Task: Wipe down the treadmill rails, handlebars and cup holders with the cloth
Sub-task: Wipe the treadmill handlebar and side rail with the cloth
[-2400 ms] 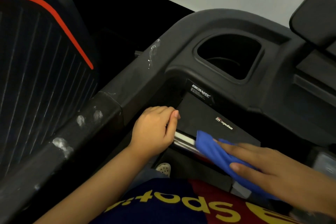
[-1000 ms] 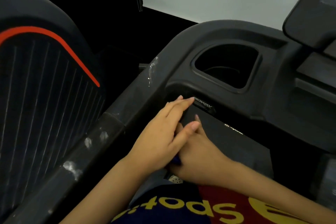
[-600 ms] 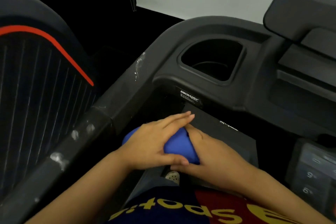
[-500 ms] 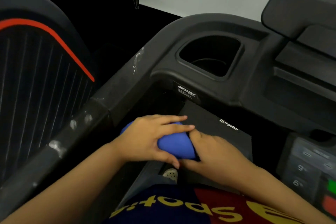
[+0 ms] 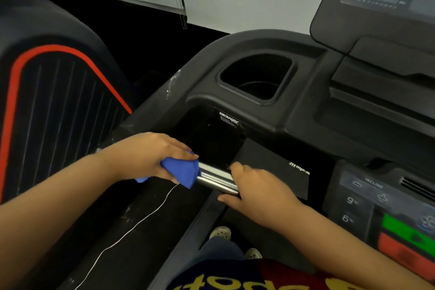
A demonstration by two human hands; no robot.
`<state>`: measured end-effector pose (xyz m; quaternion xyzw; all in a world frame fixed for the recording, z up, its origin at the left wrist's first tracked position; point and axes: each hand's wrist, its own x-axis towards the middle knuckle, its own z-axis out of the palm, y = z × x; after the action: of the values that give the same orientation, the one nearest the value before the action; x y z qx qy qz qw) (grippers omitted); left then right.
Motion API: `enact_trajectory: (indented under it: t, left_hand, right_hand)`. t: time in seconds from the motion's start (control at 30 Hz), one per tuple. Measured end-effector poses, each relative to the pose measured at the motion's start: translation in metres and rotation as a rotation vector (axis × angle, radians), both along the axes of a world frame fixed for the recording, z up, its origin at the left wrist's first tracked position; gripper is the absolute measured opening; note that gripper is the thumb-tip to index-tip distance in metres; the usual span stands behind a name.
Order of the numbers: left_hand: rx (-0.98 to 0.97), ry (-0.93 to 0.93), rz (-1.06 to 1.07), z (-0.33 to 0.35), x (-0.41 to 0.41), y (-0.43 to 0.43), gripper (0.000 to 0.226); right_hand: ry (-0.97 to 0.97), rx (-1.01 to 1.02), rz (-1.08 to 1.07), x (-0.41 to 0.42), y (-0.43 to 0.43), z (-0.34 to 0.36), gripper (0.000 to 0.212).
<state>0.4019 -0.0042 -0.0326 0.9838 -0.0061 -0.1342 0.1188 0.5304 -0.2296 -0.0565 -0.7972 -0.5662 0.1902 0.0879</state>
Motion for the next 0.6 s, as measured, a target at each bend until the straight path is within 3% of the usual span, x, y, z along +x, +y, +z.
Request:
enact_trajectory:
  t: [0.1,0.2,0.37,0.47,0.6]
  left_hand:
    - [-0.158,0.008,0.073,0.036,0.015,0.009,0.06]
    - [-0.256,-0.259,0.172,0.069,0.04,0.02,0.061]
    - [-0.169,-0.526,0.395,0.092,0.122,0.067,0.059]
    - [-0.129,-0.553,0.383,0.084,0.191,0.092,0.057]
    - [-0.123,-0.468,0.215,0.057,0.282,0.082,0.059]
  right_hand:
    - [-0.008,0.001,0.01,-0.001,-0.001,0.0,0.044]
    - [0.005,-0.002,-0.009,-0.001,0.0,-0.001,0.044]
    - [0.094,-0.019,-0.081,0.0,0.004,-0.002,0.058]
    - [0.126,-0.005,-0.152,0.001,0.01,-0.002,0.064]
    - [0.066,0.004,-0.209,0.0,0.015,0.0,0.051]
